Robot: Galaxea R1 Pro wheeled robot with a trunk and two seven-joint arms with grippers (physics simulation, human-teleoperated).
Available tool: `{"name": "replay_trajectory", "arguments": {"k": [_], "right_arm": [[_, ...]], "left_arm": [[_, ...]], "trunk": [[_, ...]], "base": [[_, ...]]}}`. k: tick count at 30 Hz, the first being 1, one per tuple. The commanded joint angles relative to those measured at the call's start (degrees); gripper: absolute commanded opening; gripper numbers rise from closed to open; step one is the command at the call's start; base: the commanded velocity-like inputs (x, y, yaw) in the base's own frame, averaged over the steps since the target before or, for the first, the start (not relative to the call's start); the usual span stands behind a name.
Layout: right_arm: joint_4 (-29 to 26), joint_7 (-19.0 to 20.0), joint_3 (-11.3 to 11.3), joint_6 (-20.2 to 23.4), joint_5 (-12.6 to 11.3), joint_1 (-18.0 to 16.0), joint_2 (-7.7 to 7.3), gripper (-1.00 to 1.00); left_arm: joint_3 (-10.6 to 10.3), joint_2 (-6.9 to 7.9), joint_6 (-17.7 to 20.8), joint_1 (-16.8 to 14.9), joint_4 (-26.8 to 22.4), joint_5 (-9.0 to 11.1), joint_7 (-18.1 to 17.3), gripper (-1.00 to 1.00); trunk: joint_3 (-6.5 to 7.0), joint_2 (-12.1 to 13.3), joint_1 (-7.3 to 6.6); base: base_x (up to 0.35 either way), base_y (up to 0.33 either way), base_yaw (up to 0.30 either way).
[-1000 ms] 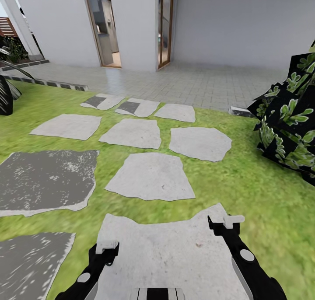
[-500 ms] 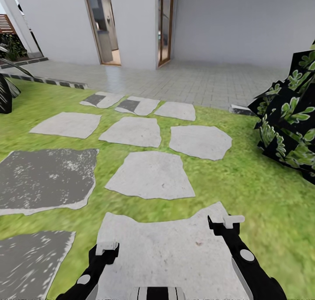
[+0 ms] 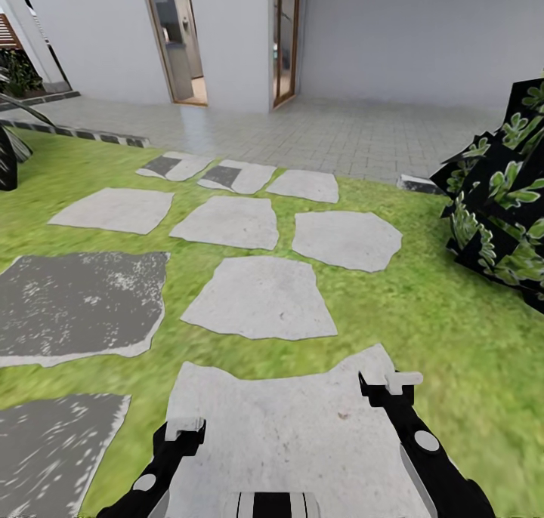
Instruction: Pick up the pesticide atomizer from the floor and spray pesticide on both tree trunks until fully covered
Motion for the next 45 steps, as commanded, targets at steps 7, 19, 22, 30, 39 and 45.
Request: {"name": "replay_trajectory", "arguments": {"k": [7,19,22,30,39,45], "right_arm": [[0.0,0.0,0.0,0.0,0.0,0.0,0.00,1.00],[-0.1,0.0,0.0,0.0,0.0,0.0,0.00,1.00],[0.0,0.0,0.0,0.0,0.0,0.0,0.00,1.00],[0.0,0.0,0.0,0.0,0.0,0.0,0.00,1.00],[0.0,0.0,0.0,0.0,0.0,0.0,0.00,1.00],[0.0,0.0,0.0,0.0,0.0,0.0,0.00,1.00]], "left_arm": [[0.0,-0.01,0.0,0.0,0.0,0.0,0.0,1.00],[0.0,-0.20,0.0,0.0,0.0,-0.1,0.0,1.00],[0.0,-0.21,-0.1,0.0,0.0,-0.1,0.0,1.00],[0.0,-0.13,-0.1,0.0,0.0,-0.1,0.0,1.00],[0.0,-0.08,-0.1,0.0,0.0,-0.1,0.0,1.00],[0.0,-0.06,-0.1,0.0,0.0,-0.1,0.0,1.00]], "trunk": [[-0.53,0.0,0.00],[-0.64,0.0,0.00],[-1.48,0.0,0.08],[-3.95,-0.1,0.28],[-6.76,-0.3,0.51],[-8.19,-0.3,0.62]], "base": [[0.000,0.080,0.000],[0.000,0.015,0.000],[0.000,0.000,0.000],[0.000,0.000,0.000],[0.000,0.000,0.000],[0.000,0.000,0.000]]}}
